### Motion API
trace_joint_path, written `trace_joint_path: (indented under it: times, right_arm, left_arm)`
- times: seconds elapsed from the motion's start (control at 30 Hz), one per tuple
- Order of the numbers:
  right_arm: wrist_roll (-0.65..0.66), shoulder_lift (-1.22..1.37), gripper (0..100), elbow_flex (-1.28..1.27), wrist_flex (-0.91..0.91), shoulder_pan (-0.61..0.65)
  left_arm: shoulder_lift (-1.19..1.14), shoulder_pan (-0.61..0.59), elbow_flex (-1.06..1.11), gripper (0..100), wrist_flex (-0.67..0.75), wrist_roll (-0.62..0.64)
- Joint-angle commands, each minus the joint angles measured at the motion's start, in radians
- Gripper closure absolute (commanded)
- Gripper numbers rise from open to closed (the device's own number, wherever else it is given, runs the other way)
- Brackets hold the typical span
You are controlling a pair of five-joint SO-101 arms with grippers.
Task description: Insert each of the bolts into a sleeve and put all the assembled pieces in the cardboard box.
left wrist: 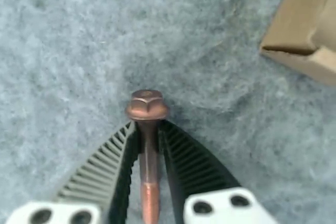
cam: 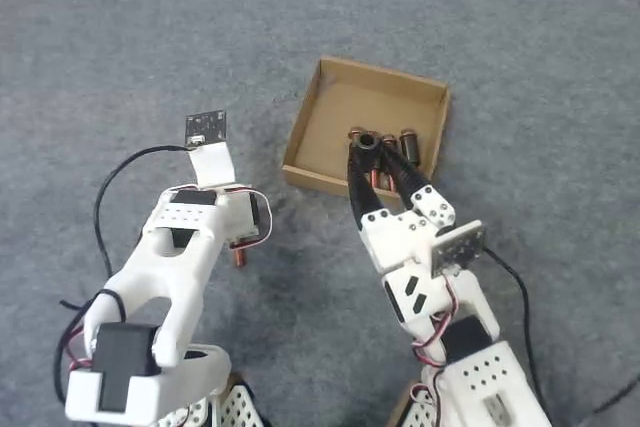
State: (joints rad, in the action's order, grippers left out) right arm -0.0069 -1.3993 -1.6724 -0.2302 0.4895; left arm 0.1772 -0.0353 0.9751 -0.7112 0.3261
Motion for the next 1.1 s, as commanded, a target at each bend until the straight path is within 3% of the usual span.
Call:
trace_joint_path:
  times: [0.0, 0.7, 1.07]
  right_arm:
    - [0.006, 0.14, 99.3, -0.008, -0.137, -0.005]
    - [0.003, 1.162, 99.2, 0.259, -0.814, -0.004]
    - [0.015, 1.727, 99.2, 0.273, -1.415, -0.002]
  left_arm:
    - [0.063, 0.009, -0.002, 99, 0.018, -0.005]
    - [0.063, 0.009, -0.004, 99, 0.021, -0.008]
    - [0.063, 0.009, -0.004, 99, 0.021, -0.008]
